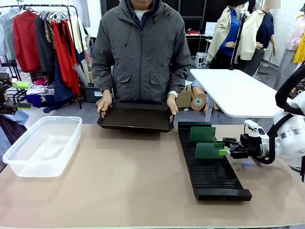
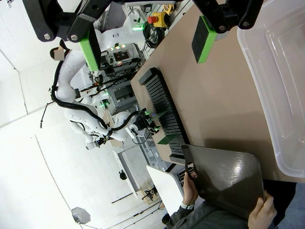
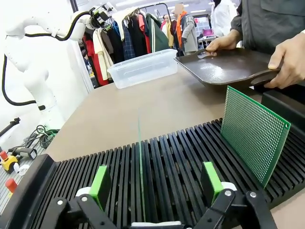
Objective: Sort PCBs into racks and boxes based on the side picked up.
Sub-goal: If the short side of the Blank PCB is picked up, insert it into the PCB Rack ; if the long side is picked up, place it in the Organizing box.
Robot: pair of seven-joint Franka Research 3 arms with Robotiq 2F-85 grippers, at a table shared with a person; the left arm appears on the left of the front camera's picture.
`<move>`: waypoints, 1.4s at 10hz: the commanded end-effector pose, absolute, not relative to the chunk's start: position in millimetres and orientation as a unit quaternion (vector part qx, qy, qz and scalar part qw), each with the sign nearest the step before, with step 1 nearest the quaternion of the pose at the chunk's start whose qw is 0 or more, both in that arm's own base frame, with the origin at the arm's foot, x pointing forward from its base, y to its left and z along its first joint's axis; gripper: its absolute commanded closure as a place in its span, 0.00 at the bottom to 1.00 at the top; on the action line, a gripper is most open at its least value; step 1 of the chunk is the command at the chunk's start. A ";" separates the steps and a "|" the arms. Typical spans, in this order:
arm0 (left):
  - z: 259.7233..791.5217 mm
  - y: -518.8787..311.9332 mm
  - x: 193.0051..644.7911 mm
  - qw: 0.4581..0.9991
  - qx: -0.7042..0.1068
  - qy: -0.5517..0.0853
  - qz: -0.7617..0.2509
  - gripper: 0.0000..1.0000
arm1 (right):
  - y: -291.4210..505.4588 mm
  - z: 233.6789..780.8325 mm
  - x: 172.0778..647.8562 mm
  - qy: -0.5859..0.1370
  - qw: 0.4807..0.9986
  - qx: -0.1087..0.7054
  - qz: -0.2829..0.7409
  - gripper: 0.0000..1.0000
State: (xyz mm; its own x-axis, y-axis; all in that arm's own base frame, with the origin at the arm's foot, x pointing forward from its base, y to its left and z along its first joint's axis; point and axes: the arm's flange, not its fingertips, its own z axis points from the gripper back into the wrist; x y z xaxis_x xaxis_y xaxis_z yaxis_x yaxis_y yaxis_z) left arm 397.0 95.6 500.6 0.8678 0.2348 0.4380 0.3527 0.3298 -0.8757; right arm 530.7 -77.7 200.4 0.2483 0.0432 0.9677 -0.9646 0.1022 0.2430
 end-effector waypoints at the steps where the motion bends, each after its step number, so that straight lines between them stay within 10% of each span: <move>1: 502.6 95.4 395.3 0.775 -0.578 -0.253 -0.039 0.00 | -77.5 199.3 530.7 -0.443 0.595 0.520 0.422 0.00; 14: 502.6 95.4 395.3 0.775 -0.578 -0.253 -0.039 0.00 | -77.5 199.3 530.7 -0.443 0.595 0.520 0.422 0.00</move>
